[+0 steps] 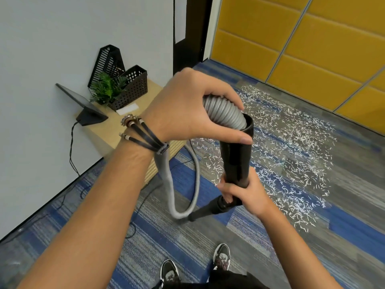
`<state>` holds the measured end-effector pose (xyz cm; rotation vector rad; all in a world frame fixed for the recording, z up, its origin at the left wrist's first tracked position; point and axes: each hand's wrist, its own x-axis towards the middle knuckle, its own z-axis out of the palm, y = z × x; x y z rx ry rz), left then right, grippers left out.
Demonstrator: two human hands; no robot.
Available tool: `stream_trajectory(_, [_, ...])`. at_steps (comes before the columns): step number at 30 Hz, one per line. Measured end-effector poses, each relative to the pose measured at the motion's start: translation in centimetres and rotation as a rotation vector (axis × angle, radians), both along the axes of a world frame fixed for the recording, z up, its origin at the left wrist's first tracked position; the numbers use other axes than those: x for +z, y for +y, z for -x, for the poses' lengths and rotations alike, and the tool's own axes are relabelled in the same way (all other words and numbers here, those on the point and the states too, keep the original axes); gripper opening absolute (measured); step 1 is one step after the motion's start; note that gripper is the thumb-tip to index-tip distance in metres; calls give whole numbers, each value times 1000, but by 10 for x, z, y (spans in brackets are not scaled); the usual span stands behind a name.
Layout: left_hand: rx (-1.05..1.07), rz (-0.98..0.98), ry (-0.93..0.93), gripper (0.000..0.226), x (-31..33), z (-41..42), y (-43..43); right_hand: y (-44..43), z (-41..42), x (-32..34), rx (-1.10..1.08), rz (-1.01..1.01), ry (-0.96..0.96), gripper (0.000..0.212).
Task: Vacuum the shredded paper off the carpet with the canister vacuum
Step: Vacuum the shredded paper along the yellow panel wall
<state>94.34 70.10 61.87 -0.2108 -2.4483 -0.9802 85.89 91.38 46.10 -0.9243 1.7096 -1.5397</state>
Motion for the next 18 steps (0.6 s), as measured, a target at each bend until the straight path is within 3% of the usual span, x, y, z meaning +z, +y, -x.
stream_trajectory(8, [85, 28, 44, 53, -9, 22, 3, -7, 51, 1, -118, -59, 130, 18])
stream_trajectory(12, [112, 60, -36, 53, -41, 30, 9, -14, 57, -36, -207, -113, 174, 28])
stream_trajectory(15, [109, 88, -110, 54, -62, 34, 13, -10, 59, -60, -215, -145, 197, 47])
stream_trajectory(18, [88, 68, -174, 54, -76, 35, 15, 5, 55, -76, -195, -209, 208, 43])
